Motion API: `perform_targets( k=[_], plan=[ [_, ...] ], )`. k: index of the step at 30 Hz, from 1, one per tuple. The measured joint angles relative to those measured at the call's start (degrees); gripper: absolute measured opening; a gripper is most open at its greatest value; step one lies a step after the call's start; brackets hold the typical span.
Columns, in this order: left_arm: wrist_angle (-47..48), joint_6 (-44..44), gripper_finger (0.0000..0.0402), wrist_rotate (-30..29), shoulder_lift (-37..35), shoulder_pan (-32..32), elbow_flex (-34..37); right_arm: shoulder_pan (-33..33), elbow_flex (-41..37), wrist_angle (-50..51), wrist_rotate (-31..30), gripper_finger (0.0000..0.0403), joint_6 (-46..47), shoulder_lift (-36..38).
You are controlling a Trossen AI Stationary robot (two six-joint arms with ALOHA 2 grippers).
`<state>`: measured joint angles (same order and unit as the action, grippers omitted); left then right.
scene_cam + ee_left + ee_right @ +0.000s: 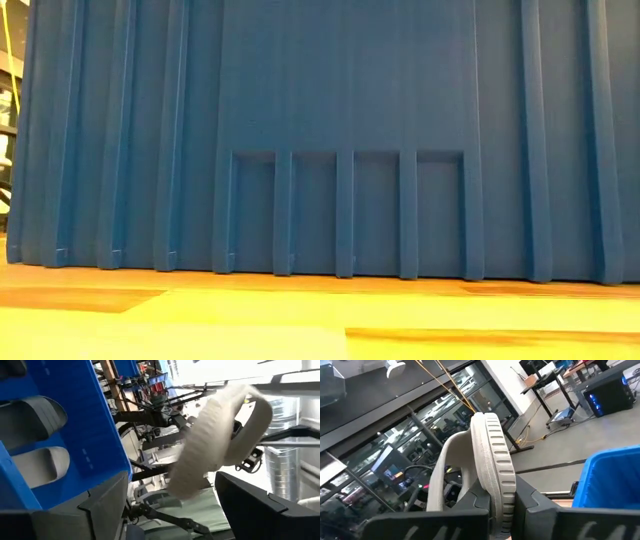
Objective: Pick and place slides into bin
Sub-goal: Put the gray slide into the blue container
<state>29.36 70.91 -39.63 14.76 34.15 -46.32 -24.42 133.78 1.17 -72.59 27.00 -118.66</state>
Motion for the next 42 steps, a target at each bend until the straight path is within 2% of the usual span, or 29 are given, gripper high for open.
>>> perform_targets(
  k=[7, 10, 13, 17, 18, 22, 25, 27, 31, 35, 38, 42],
  plan=[
    [-2.85, -0.66, 0.0288, 0.17, 1.93, 0.00, 0.02, 1.96, -0.83, 0.16, 5.70, 0.0003, 4.57, -0.56],
    [-3.58, -2.51, 0.0266, -0.09, 1.92, 0.00, 0.02, 2.25, -0.87, 0.48, 8.12, 0.0003, 5.67, -0.77],
    [-4.12, -4.01, 0.0203, -0.16, 1.92, 0.00, -0.01, 2.39, -0.87, 0.07, 9.24, 0.0003, 5.61, -0.73],
    [-4.72, -7.58, 0.0059, 0.63, 1.90, 0.00, -0.01, 2.16, -0.87, -1.57, 9.79, 0.0003, 2.89, -0.73],
    [-5.47, -8.07, 0.0038, 1.09, 1.88, 0.00, -0.01, 2.16, -0.87, -1.68, 9.96, 0.0003, 2.73, -0.71],
    [-7.50, -10.46, 0.0040, 1.24, 1.88, 0.00, -0.12, 1.79, -0.86, -1.60, 10.05, 0.0009, -1.09, -0.63],
    [-5.63, -10.49, 0.0037, 1.72, 1.99, 0.02, -1.23, 1.15, -0.85, 0.32, 8.86, 0.0044, -1.60, -0.60],
    [-0.96, -8.14, 0.0037, 2.09, 1.90, 0.04, -2.53, 0.03, -0.85, 4.01, 6.78, 0.0078, -0.91, -0.33],
    [8.44, -0.58, 0.0037, 2.99, 1.55, 0.00, -4.36, -4.24, -0.79, 16.76, -2.75, 0.0146, 8.96, 2.22],
    [10.23, -0.17, 0.0036, 3.92, 1.58, -0.02, -4.54, -8.92, -0.79, 27.51, -16.23, 0.0203, 15.23, 3.86],
    [11.49, -0.22, 0.0036, 4.26, 1.85, 0.00, -4.71, -10.43, -0.83, 34.95, -16.68, 0.0226, 16.38, 6.03],
    [16.18, 1.47, 0.0036, 3.03, 4.12, -0.02, -4.64, -10.02, -0.72, 39.51, -16.87, 0.0230, 20.56, 8.22]
  ],
)
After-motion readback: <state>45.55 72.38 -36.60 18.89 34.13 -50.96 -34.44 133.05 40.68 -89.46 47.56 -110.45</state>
